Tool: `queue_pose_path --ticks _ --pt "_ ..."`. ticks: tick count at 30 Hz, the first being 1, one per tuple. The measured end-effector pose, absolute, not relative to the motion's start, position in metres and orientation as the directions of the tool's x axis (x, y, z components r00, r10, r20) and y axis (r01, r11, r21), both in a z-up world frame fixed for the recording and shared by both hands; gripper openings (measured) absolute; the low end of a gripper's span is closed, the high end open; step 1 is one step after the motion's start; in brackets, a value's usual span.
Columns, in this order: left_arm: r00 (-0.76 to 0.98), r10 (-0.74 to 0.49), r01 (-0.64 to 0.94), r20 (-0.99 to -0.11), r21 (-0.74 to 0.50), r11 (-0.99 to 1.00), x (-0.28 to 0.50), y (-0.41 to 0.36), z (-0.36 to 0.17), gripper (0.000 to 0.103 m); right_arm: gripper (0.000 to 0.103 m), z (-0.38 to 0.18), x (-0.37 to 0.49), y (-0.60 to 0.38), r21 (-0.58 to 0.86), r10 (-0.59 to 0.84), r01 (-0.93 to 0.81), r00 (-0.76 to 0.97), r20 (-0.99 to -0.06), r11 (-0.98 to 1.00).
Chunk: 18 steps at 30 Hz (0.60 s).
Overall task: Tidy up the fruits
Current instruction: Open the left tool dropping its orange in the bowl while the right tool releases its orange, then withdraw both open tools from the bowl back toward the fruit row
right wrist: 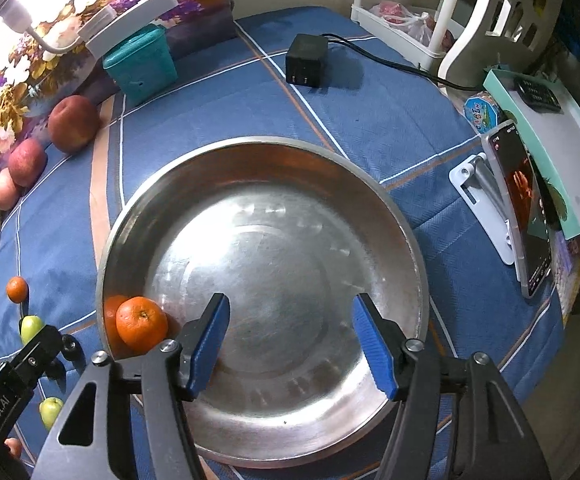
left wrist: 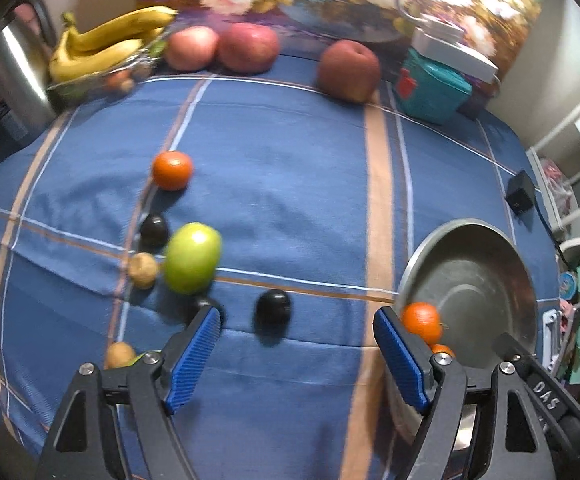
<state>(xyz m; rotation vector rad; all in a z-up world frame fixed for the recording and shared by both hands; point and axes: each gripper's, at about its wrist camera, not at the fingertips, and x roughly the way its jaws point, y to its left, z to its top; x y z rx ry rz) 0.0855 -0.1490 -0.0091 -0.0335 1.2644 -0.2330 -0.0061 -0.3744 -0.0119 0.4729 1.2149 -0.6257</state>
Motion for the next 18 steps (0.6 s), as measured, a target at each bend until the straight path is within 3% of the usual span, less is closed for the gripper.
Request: queue_pose_path --ticks 18 --pt "0.27 -0.133 -0.016 -0.954 -0.143 0.99 0.079 -0.078 -0.039 0.083 0.065 -0.006 0.01 -0.333 -0.026 -0.201 0.587 0.234 -0.951 0.809"
